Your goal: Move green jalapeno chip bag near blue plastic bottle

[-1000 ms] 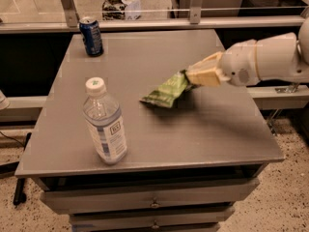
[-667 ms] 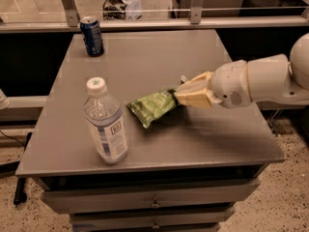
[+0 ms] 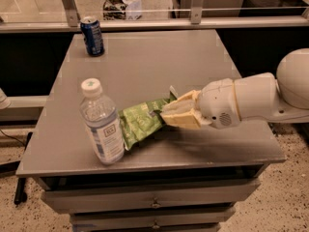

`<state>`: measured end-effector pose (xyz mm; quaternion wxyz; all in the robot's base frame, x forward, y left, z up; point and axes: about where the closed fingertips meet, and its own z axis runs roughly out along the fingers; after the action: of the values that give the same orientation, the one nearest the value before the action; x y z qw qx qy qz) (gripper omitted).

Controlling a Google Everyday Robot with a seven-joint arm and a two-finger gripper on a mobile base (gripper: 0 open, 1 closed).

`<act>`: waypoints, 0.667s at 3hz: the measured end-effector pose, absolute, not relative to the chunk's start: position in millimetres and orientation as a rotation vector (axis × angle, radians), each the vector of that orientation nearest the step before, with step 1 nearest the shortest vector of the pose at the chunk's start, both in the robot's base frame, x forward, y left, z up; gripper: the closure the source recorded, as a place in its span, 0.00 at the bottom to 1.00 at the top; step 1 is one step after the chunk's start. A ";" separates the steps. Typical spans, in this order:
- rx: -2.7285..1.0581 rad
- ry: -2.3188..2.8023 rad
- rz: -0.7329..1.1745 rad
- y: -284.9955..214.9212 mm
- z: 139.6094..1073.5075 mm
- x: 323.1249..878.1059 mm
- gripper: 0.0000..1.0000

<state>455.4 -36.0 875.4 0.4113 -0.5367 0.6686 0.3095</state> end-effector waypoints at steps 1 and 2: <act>-1.375 1.679 0.785 -32.9 871.5 447.9 0.59; -1.393 1.678 0.785 -32.8 869.4 445.2 0.35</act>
Offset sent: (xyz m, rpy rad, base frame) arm -0.0116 -0.0011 -0.0091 -0.0269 0.0049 0.0360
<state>445.2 -32.8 869.4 0.4001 -0.5508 0.6635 0.3103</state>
